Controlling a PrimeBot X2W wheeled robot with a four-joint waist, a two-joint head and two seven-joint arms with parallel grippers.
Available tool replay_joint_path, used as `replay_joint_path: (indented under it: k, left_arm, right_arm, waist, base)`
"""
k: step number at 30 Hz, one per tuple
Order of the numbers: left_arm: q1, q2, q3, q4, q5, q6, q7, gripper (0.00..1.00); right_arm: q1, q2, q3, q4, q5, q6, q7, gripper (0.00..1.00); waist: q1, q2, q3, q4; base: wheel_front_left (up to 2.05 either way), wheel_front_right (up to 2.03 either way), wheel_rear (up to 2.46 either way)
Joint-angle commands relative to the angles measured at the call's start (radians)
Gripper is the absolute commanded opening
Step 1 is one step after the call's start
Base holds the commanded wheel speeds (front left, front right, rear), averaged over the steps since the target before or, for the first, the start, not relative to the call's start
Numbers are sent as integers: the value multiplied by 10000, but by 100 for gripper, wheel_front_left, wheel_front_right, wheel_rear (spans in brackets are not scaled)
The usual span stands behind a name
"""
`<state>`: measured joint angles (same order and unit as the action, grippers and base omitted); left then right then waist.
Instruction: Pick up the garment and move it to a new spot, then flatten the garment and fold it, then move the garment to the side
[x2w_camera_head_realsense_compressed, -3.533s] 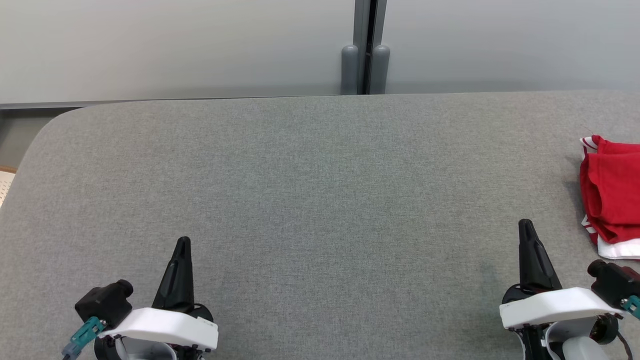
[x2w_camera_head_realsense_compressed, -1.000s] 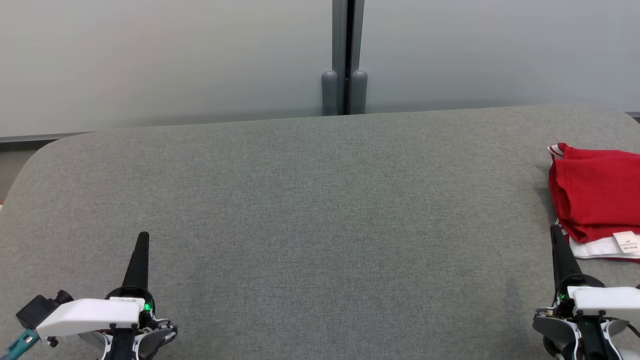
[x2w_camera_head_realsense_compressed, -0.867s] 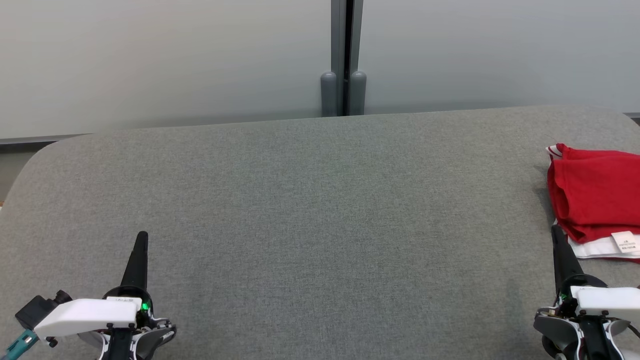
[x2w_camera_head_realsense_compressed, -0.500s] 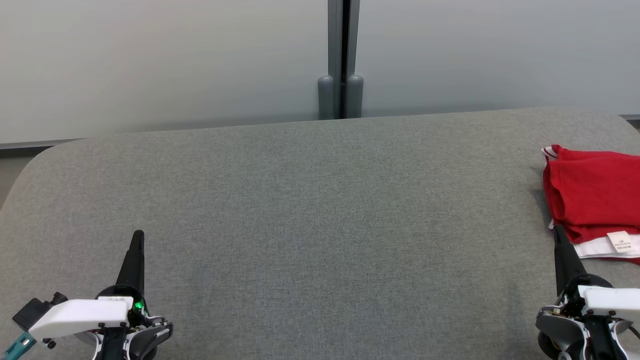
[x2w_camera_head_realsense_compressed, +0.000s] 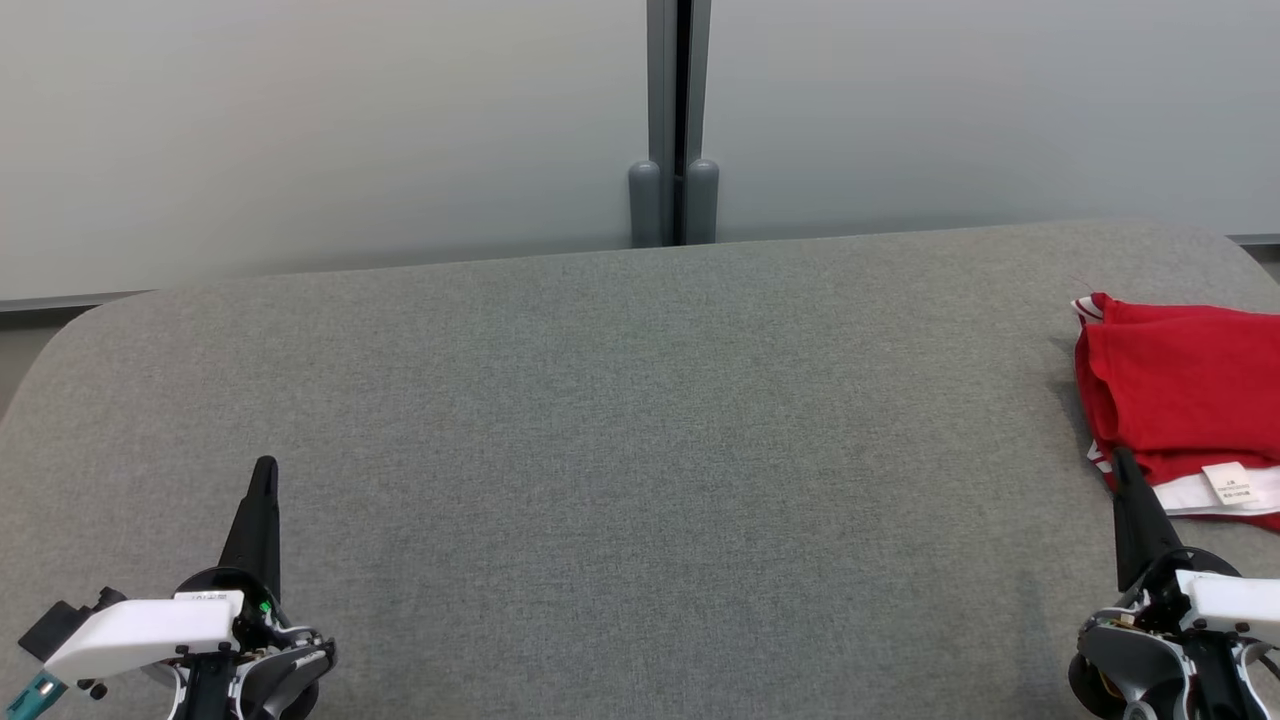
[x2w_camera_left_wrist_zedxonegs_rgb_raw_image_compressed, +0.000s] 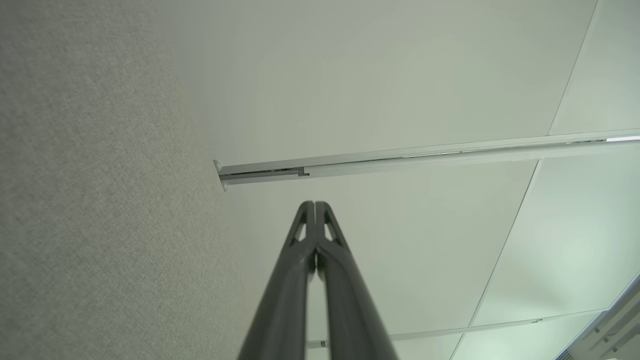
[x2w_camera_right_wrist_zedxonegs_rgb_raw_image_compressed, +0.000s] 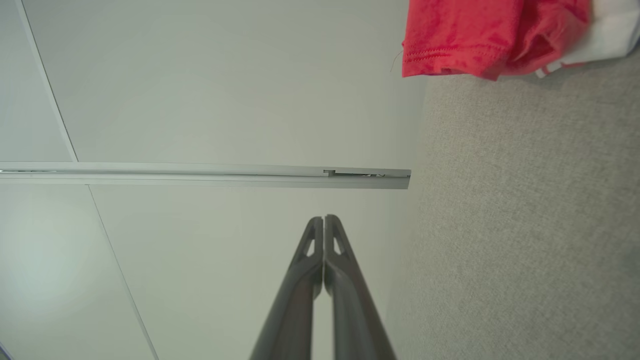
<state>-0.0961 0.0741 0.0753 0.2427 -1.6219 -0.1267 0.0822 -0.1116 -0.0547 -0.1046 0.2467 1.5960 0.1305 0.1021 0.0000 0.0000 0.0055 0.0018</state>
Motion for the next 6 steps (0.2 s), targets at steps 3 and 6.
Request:
replay_joint_path:
  k: [3,6]
  left_arm:
    - [-170,15,86,18,-217,-82,76,0]
    - [-168,4,100,17,-199,-66,92,0]
  right_arm:
    - [82,-15,-47,-47,249,4,111,0]
    - [80,-13,-47,-45,224,4,104,0]
  waist:
    - [0,0,-24,-18]
    - [0,0,-24,-18]
  base:
    - [0,0,0]
    - [0,0,0]
